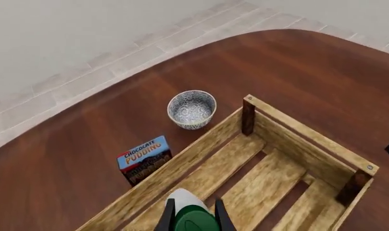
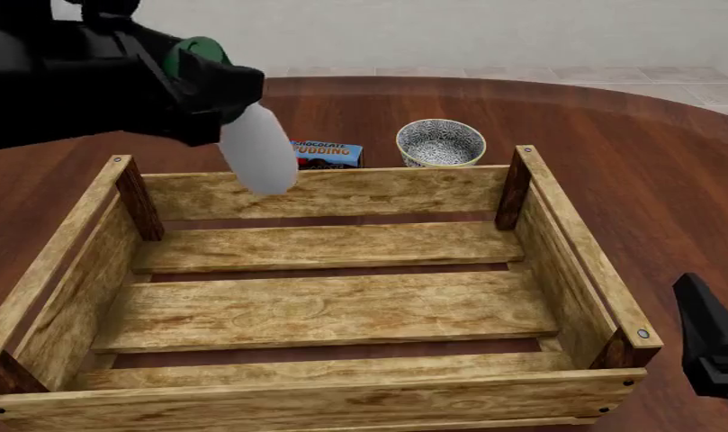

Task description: Pick up the salad dressing and put it in the tray.

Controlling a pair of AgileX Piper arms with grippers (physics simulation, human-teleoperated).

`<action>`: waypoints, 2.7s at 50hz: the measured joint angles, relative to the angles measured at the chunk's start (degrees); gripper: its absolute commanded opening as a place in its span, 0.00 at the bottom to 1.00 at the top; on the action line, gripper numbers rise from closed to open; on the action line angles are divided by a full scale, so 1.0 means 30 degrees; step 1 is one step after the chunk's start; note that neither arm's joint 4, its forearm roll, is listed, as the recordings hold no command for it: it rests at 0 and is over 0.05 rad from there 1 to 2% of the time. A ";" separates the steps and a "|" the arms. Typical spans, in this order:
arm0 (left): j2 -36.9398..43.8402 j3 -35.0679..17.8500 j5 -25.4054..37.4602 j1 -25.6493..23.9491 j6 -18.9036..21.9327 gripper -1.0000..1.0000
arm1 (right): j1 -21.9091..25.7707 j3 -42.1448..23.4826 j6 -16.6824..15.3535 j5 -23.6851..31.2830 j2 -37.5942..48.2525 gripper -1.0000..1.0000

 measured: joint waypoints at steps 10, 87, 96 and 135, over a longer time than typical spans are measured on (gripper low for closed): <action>0.2056 -0.0817 0.0444 -0.1022 -0.0699 0.00 | -0.0058 0.0010 0.0061 -0.0050 0.0054 1.00; 1.0673 -0.1475 -0.2264 -0.2112 -0.4095 0.00 | -0.0362 -0.0048 0.0257 0.0729 -0.0857 1.00; 1.0926 -0.1027 -0.2904 -0.2072 -0.4296 0.00 | -0.0409 -0.0040 0.0300 0.0794 -0.0929 1.00; 1.2411 -0.0144 -0.4565 -0.2290 -0.4100 0.00 | -0.0629 -0.0066 0.0639 0.0668 -0.0772 1.00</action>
